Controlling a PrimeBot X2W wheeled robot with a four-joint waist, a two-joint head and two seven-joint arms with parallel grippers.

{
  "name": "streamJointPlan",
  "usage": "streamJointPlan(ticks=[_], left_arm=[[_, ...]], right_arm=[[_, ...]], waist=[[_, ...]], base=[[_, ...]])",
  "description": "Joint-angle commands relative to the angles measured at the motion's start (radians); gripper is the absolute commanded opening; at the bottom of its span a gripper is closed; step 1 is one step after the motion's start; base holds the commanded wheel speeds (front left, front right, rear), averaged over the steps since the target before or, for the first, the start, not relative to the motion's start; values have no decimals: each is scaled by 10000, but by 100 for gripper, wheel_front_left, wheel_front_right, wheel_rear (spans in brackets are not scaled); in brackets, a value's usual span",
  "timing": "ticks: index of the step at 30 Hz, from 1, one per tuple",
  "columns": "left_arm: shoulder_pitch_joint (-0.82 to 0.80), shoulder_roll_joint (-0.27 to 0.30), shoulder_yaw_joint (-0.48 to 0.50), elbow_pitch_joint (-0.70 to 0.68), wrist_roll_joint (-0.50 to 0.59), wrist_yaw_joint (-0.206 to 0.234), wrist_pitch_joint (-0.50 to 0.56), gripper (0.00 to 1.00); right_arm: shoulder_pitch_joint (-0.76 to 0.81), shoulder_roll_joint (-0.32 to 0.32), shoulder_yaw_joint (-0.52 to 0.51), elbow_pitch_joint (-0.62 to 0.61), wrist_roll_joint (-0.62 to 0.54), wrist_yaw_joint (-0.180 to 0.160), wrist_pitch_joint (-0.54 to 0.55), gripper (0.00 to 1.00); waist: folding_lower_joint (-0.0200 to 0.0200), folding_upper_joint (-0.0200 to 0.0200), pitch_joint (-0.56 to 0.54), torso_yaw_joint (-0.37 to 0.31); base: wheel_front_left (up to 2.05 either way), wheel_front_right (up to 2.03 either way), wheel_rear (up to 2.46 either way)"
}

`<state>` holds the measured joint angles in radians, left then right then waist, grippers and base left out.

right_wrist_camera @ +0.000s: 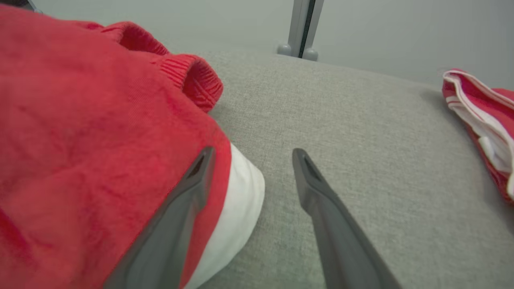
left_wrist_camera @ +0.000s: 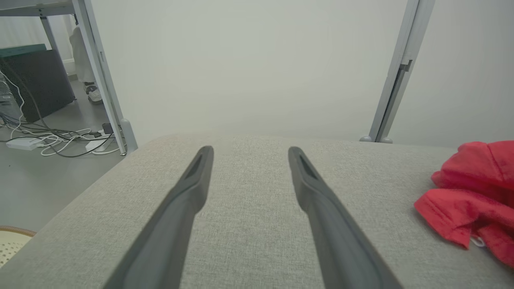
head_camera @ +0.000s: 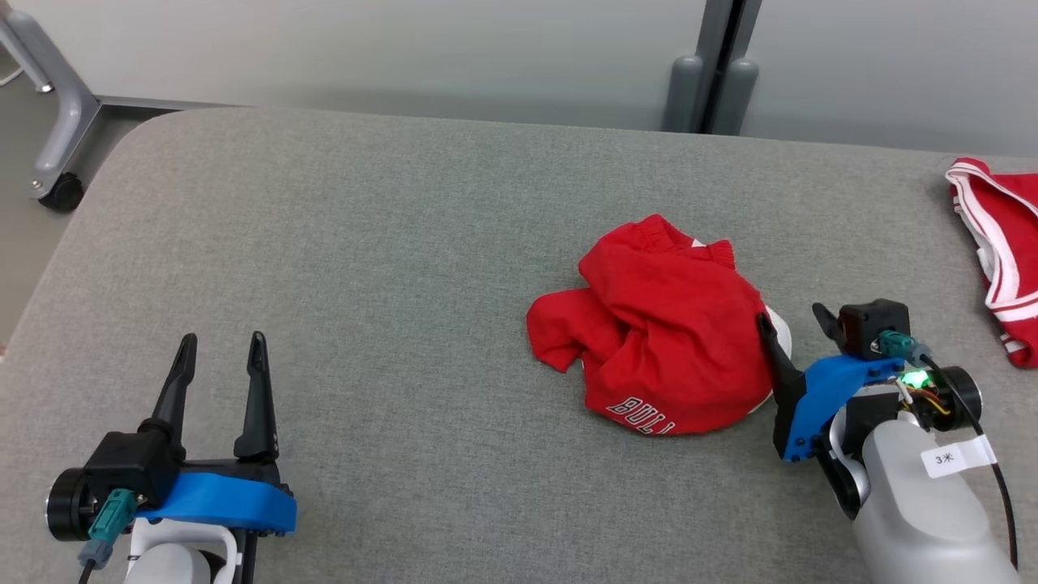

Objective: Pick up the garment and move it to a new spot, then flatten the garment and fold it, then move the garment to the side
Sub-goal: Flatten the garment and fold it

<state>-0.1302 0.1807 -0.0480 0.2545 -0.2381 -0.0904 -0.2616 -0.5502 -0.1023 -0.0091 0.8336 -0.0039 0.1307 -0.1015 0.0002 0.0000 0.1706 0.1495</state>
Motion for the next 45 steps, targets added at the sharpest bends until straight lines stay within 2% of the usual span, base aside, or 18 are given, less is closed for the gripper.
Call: streamJointPlan(ticks=[1, 8, 12, 13, 15, 16, 22, 31, 37, 41, 45], left_arm=[[-182, -45, -8, 26, 24, -48, -45, 100], [-230, -127, 99, 146, 108, -134, -45, 100], [-345, -171, 123, 216, 175, -195, -45, 100], [-376, -184, 123, 226, 194, -213, -45, 100], [-416, -223, 117, 235, 205, -229, -45, 100], [-403, -234, 129, 239, 215, -242, -45, 100], [-269, -219, 263, 271, 277, -256, -45, 100], [-68, -327, 411, 243, 362, -304, -45, 100], [22, -394, 522, 230, 394, -313, -45, 100], [112, -456, 553, 193, 432, -323, -45, 100], [154, -473, 578, 180, 454, -338, -45, 100]], right_arm=[[-222, -47, -30, 391, -84, 1, -92, 100], [-537, 152, 110, 2114, -256, 1, -421, 100], [-587, 415, 516, 2840, -174, 15, -567, 100], [-608, 455, 620, 2966, -68, 15, -647, 88], [-658, 523, 863, 3202, 129, 16, -722, 9], [-695, 544, 965, 3281, 231, 16, -812, 0], [-1020, 417, 1146, 3376, 708, 0, -1242, 0], [-1212, -753, 629, 2815, 1179, 0, -1615, 0], [-908, -1478, 52, 1589, 1311, 1, -1640, 0], [-585, -1357, -65, 306, 1340, 1, -1633, 0], [-353, -785, 500, -911, 1445, 1, -1635, 0]], waist=[[-2, 0, 111, 146], [-2, 0, 180, 281], [-2, 0, 207, 266], [-2, 0, 215, 258], [-2, 0, 224, 232], [-2, 0, 219, 206], [-2, 0, 140, -35], [-2, 0, -183, -500], [-2, 0, -327, -682], [-2, 0, -412, -722], [-2, 0, -482, -699]], base=[[0, 0, 0], [0, 0, 0], [0, 0, 0], [0, 0, 0], [0, 0, 0], [0, 0, 0], [0, 0, 0], [0, 0, 0], [0, 0, 0], [0, 0, 0], [0, 0, 0]])
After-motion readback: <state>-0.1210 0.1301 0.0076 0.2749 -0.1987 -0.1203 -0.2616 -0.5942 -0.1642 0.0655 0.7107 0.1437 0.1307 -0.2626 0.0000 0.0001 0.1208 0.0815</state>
